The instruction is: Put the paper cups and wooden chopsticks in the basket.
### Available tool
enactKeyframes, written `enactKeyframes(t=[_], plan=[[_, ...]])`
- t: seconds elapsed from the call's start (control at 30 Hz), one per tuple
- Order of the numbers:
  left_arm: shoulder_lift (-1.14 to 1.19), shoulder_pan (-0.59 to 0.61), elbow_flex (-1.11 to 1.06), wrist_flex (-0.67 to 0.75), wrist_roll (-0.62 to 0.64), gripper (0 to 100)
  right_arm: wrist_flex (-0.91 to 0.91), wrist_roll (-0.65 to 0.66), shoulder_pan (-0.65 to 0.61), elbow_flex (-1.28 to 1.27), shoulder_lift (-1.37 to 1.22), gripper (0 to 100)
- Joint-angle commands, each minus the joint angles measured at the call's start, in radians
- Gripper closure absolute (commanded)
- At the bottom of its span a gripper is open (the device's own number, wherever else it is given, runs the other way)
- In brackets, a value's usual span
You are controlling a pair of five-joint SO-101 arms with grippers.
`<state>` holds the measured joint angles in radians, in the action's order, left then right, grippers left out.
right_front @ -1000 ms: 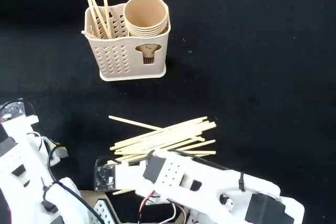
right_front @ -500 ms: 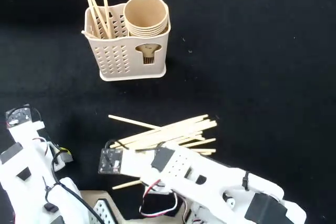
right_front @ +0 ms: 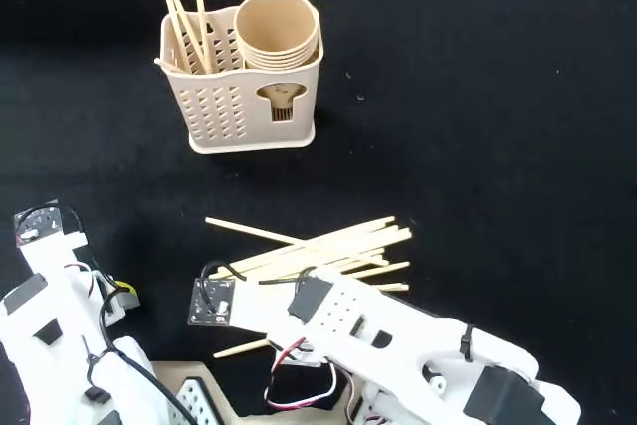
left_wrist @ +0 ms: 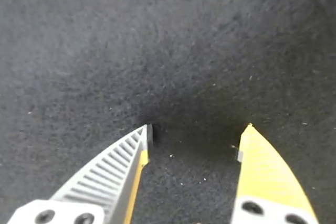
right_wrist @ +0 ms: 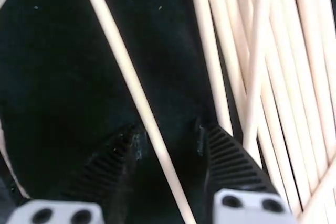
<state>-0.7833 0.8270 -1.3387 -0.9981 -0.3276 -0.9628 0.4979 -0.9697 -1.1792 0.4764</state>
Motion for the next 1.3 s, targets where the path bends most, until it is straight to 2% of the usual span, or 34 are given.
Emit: enactKeyframes(t=[0.0, 0.57, 0.7, 0.83, 0.93, 1.27], plan=[[-0.008, -0.012, -0.001, 0.025, 0.009, 72, 0.025, -0.008, 0.04, 0.093, 0.002, 80.1], [-0.008, -0.012, -0.001, 0.021, 0.009, 72, 0.014, -0.006, 0.041, 0.125, 0.002, 80.1], [-0.008, -0.012, -0.001, 0.021, 0.009, 72, -0.08, 0.081, 0.028, 0.127, 0.002, 80.0], [-0.008, -0.012, -0.001, 0.021, 0.009, 72, -0.08, 0.126, 0.028, 0.119, -0.005, 77.7], [-0.008, -0.012, -0.002, 0.021, 0.009, 72, -0.052, 0.149, 0.029, 0.107, -0.005, 72.6], [-0.008, -0.012, -0.002, 0.021, 0.009, 72, 0.052, 0.183, 0.029, 0.021, -0.005, 72.3]])
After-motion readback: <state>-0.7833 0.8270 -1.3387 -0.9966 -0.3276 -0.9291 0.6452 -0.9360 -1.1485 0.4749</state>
